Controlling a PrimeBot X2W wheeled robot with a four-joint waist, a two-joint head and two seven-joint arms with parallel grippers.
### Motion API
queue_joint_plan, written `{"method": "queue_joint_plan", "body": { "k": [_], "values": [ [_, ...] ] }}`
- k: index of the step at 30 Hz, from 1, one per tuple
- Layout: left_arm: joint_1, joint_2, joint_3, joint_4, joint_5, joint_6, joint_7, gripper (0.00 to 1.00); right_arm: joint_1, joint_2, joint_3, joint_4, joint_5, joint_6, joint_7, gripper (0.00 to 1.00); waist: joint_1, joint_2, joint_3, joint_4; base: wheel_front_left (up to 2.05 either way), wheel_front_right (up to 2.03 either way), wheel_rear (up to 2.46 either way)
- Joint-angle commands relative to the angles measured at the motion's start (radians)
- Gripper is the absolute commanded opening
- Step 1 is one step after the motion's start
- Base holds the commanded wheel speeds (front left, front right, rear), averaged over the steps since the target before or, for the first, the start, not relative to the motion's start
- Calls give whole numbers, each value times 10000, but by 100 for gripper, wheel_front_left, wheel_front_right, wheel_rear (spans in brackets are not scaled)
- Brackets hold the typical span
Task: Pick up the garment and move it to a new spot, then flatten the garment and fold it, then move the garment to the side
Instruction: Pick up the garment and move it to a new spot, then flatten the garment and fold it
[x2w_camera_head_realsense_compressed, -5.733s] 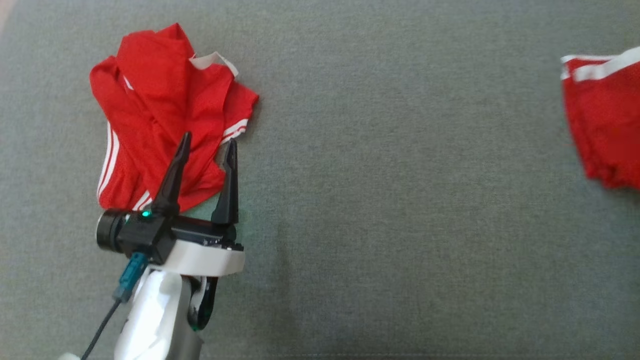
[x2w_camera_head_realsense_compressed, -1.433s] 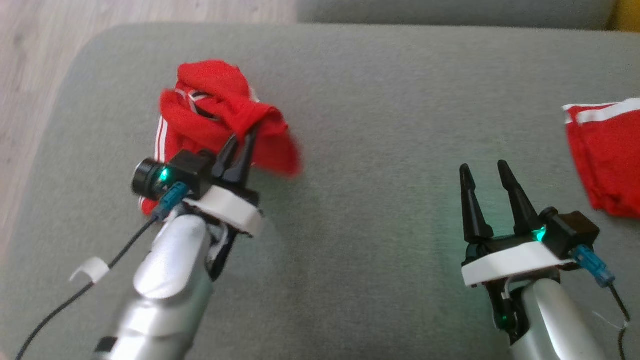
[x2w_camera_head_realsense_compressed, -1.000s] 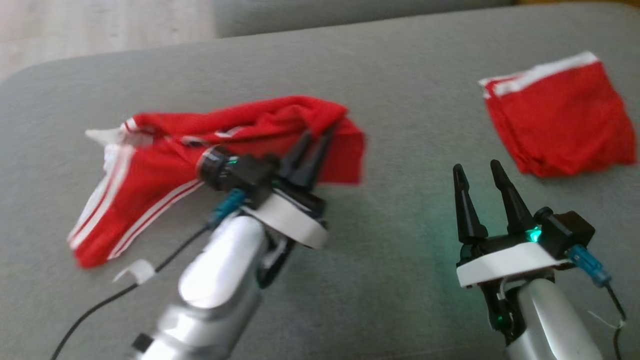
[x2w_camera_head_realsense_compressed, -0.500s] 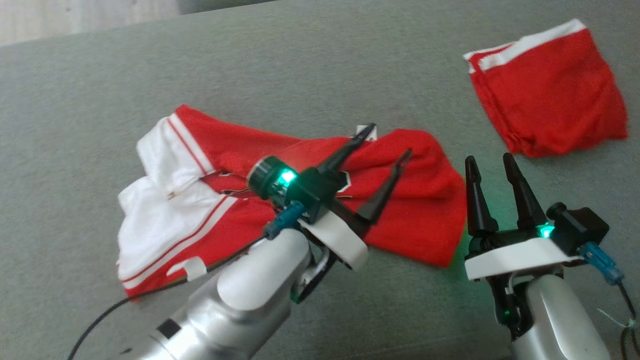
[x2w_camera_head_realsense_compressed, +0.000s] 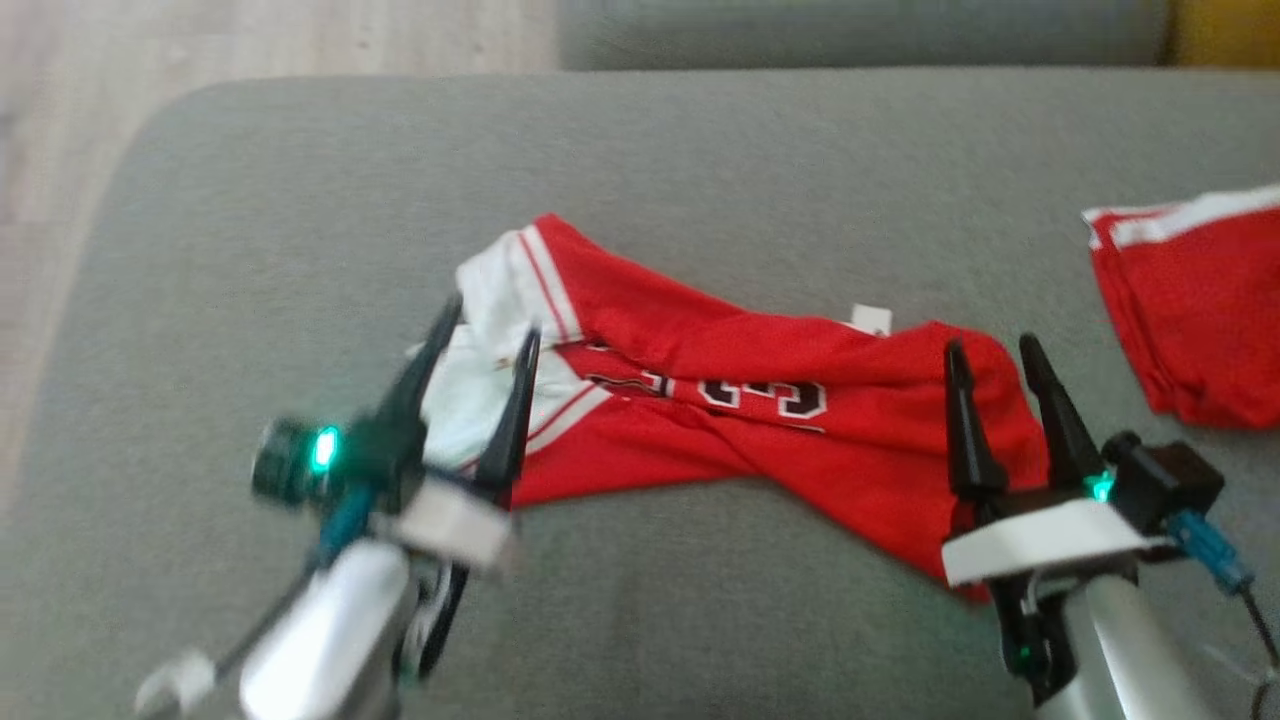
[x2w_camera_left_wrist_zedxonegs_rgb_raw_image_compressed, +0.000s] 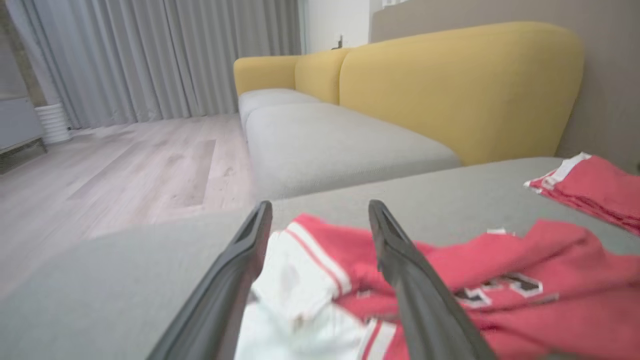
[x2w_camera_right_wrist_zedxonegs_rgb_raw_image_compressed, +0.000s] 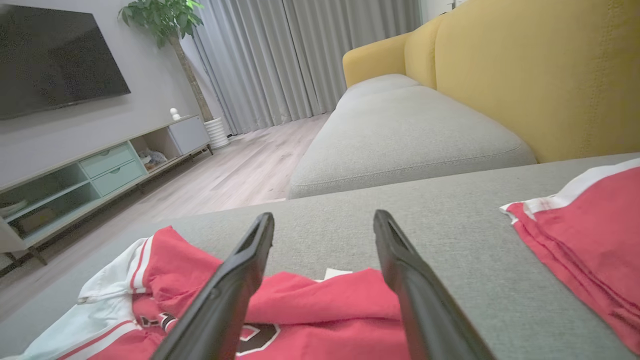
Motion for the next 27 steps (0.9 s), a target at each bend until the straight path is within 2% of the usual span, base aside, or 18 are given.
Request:
{"method": "queue_joint_plan", "body": {
  "k": [1, 4, 12, 18, 27],
  "values": [
    [235, 281, 517, -516, 158, 135, -93, 100, 54, -24, 254, -247, -33, -9, -107, 100, 1, 0, -405, 501, 0, 0, 0],
    [1328, 323, 953, -955, 257, 223, -94, 100, 225, -24, 341, -204, 20, -9, -107, 100, 1, 0, -483, 638, 0, 0, 0],
    [2358, -100, 1660, -1355, 665, 84, -94, 100, 302, -24, 455, -191, 13, -9, -107, 100, 1, 0, -365, 549, 0, 0, 0],
    [2020, -322, 1855, -1119, 1152, -323, -94, 100, 153, -24, 514, -203, -27, -9, -107, 100, 1, 0, -144, 223, 0, 0, 0],
    [554, -437, 1892, 801, 1306, -392, 386, 100, -27, -24, 482, -306, -58, -9, -107, 100, 1, 0, 575, -360, 0, 0, 0]
  ]
}}
